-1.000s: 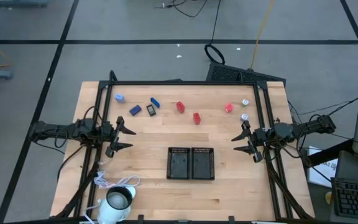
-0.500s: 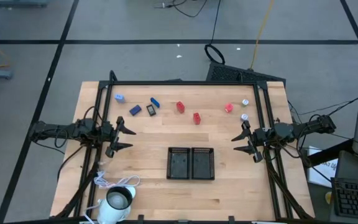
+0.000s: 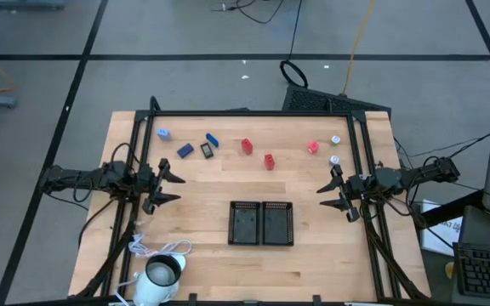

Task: Pick & Place Office items
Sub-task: Put the light blue charger adapter into the left black basket

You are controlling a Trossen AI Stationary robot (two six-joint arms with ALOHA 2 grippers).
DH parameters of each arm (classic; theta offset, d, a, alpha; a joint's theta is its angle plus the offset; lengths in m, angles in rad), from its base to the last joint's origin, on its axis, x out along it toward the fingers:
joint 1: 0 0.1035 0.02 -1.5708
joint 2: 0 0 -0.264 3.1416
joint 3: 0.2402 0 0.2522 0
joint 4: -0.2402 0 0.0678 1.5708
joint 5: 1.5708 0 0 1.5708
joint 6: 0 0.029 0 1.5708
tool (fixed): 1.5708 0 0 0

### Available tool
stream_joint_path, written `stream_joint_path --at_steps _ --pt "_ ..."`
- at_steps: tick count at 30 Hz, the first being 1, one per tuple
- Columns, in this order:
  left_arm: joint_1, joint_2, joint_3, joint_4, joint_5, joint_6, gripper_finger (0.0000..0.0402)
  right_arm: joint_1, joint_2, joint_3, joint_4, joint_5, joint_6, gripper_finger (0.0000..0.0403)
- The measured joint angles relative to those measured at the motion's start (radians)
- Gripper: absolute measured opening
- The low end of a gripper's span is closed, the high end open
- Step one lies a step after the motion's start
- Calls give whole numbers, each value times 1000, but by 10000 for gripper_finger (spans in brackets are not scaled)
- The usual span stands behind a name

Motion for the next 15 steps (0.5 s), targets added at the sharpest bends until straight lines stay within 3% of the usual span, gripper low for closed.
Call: stream_joint_path --at_steps 6,12,15 --pt "0 0 0 39 -107 -30 253 0 0 0 0 0 0 169" --pt "0 0 1 34 -374 -121 253 0 0 0 0 0 0 169" --pt "1 7 31 15 -453 -124 253 0 0 0 0 0 0 169"
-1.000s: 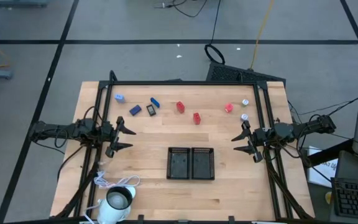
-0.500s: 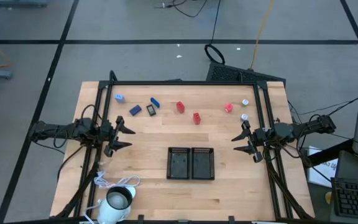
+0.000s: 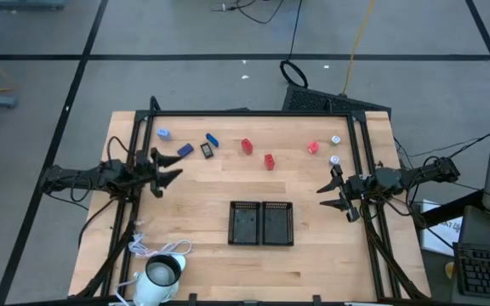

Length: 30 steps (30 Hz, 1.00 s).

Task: Pick & Place Office items
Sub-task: Put the light blue charger adapter into the left black basket

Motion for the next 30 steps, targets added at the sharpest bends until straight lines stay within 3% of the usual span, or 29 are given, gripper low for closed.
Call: stream_joint_path --at_steps 6,10,14,20,25,30 --pt "37 127 226 -283 -248 -83 253 0 0 0 0 0 0 169" --pt "110 312 436 -629 -405 -321 253 0 0 0 0 0 0 169" --pt "208 526 606 -873 -360 -470 253 0 0 0 0 0 0 169" --pt "426 838 803 -1073 -263 -417 253 0 0 0 0 0 0 169" --pt "654 1021 911 -1161 -135 -231 253 0 0 0 0 0 0 169" --pt "816 1137 944 -1155 -19 91 253 0 0 0 0 0 0 169"
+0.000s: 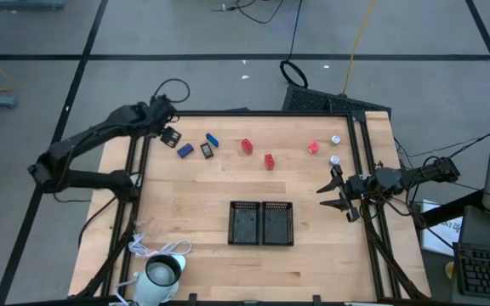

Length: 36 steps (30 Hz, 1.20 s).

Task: Pick & Place Office items
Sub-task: Put the light blue charger adapter into the left black basket

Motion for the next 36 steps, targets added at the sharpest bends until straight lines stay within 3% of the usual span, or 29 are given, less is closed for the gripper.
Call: stream_joint_path --at_steps 3,6,13,27,36 --pt "67 52 4 1 71 207 253 0 0 0 0 0 0 169" --pt "132 109 9 -4 138 253 253 0 0 0 0 0 0 169" --pt "233 239 15 -4 166 147 253 0 0 0 0 0 0 169" --pt "246 332 12 80 188 -105 304 0 0 0 0 0 0 169" --pt "246 401 11 84 104 -208 312 0 0 0 0 0 0 169"
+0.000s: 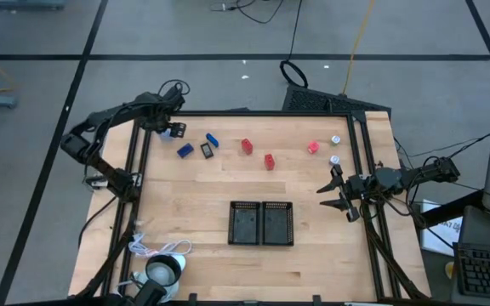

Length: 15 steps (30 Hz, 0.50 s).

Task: Pick & Place Office items
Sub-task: Put the light blue charger adapter into the left black basket

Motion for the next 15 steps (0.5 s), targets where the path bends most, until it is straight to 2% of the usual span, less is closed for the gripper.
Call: stream_joint_path --at_steps 9,15 --pt "-9 16 -2 9 -49 -63 299 0 0 0 0 0 0 169" --pt "-23 15 -2 -15 -55 29 299 0 0 0 0 0 0 169"
